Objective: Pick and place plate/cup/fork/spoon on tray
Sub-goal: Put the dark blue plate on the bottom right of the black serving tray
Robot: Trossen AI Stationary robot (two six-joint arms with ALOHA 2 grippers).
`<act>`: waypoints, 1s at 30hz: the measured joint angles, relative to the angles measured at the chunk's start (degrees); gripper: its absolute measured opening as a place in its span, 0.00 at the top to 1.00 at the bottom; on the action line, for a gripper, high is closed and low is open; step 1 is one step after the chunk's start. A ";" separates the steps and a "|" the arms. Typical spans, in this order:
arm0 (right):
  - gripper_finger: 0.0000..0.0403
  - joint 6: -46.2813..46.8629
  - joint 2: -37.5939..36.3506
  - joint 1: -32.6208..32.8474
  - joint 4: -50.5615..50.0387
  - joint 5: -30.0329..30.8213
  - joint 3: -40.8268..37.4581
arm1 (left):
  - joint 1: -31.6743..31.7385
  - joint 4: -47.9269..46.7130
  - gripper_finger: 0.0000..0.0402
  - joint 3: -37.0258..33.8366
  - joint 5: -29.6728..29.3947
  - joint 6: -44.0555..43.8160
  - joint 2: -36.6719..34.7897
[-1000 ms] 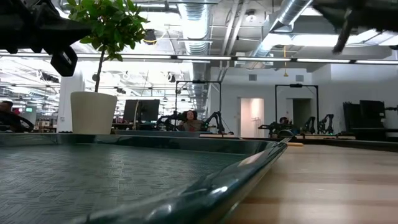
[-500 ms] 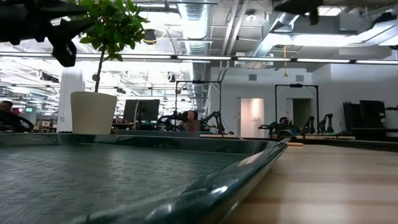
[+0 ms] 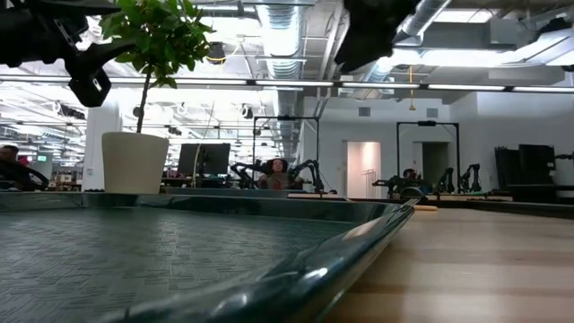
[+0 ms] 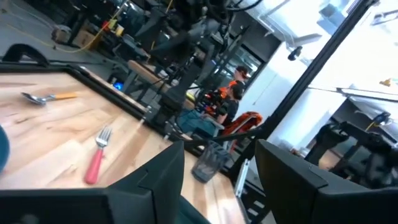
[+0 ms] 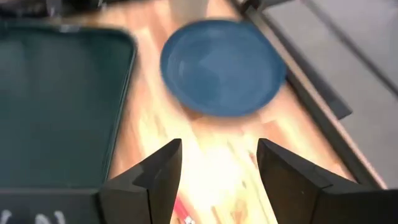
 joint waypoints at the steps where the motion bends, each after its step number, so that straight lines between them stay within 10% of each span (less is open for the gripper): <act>1: 0.42 -0.97 1.65 -0.49 -0.62 -1.06 0.89 | 0.00 -0.11 0.55 0.00 0.33 -0.06 0.00; 16: 0.44 -7.18 19.34 -3.33 4.18 -8.55 2.78 | -0.02 30.10 0.56 0.13 0.84 23.28 0.12; 30: 0.44 -22.24 37.28 -2.49 4.99 -7.76 20.79 | -0.02 8.36 0.56 6.90 0.44 4.65 9.16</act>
